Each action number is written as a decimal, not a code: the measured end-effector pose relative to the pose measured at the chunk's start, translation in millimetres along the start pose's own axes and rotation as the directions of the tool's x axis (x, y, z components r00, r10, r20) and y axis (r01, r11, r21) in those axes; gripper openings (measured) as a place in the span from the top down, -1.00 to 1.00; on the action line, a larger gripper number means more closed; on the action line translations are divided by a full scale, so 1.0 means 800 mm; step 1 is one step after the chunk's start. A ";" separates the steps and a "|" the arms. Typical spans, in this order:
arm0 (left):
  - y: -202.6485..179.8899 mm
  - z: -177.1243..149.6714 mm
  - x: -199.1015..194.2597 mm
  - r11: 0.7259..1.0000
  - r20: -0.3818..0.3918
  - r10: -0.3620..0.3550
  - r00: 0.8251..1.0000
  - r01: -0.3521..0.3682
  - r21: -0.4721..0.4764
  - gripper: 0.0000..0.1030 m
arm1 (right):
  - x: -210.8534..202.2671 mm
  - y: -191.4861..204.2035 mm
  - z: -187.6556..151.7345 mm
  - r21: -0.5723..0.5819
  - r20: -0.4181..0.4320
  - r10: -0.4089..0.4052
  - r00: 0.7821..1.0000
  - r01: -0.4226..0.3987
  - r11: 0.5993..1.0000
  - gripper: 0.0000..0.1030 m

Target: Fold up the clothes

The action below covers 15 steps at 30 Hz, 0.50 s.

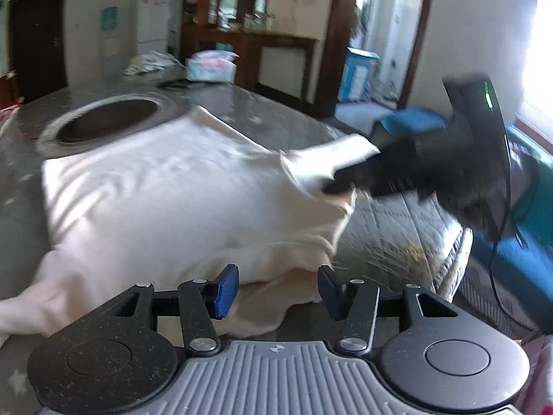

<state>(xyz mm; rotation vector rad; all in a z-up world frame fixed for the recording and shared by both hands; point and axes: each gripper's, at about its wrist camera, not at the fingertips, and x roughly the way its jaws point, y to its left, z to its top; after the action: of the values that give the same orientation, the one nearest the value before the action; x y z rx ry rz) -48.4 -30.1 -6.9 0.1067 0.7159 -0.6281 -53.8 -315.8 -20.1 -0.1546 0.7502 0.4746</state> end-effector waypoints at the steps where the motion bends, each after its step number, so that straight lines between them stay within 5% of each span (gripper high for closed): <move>1: 0.008 -0.002 -0.009 0.999 0.013 0.025 1.000 -0.024 -0.022 -0.06 | -0.004 0.004 0.001 -0.009 -0.004 -0.005 1.000 0.005 1.000 0.35; 7: 0.070 -0.021 -0.062 0.955 0.051 0.225 0.973 -0.210 -0.209 -0.06 | -0.014 0.009 0.012 -0.010 0.036 -0.011 0.999 0.011 1.000 0.23; 15: 0.178 -0.022 -0.108 0.768 -0.052 0.502 0.863 -0.472 -0.433 -0.06 | 0.021 0.017 0.021 -0.006 0.024 0.021 0.999 -0.021 1.000 0.22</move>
<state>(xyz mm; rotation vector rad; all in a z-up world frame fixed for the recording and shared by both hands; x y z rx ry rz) -27.8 134.2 18.5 -0.1410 0.7104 0.0422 -38.9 -293.0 -18.9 -0.1468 0.7275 0.4977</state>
